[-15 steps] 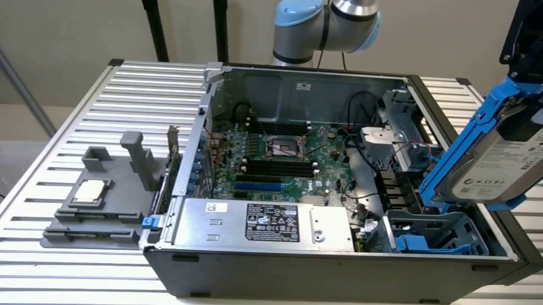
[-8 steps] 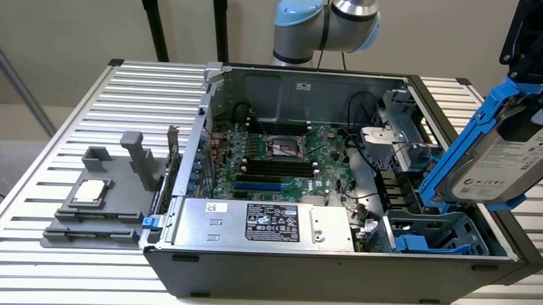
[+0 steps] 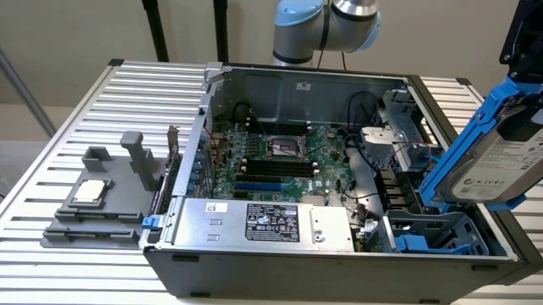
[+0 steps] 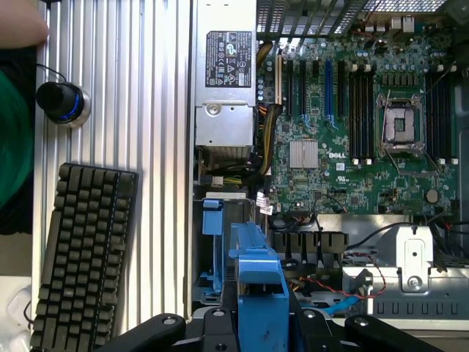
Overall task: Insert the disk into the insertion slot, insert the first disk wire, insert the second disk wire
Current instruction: 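Insert the disk into the insertion slot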
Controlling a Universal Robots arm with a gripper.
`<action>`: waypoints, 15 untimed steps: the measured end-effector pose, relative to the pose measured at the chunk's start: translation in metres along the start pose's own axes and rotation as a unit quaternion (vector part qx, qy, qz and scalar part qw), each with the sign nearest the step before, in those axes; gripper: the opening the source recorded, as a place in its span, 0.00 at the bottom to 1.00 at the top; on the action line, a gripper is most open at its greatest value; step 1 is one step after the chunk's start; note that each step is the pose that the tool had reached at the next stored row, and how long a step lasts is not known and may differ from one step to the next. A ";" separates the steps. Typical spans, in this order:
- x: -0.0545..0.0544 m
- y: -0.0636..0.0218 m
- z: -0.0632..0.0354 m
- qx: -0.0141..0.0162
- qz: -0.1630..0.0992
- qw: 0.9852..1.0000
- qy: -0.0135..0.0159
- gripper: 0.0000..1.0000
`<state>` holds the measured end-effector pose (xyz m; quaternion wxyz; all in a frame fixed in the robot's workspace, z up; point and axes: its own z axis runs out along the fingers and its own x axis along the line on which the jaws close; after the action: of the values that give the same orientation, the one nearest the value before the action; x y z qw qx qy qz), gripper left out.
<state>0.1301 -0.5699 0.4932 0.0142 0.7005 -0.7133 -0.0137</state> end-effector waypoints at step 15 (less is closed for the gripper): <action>0.000 0.0000 0.0000 0.000 0.000 1.000 0.000 0.33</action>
<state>0.1301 -0.5699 0.4932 0.0141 0.7005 -0.7133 -0.0138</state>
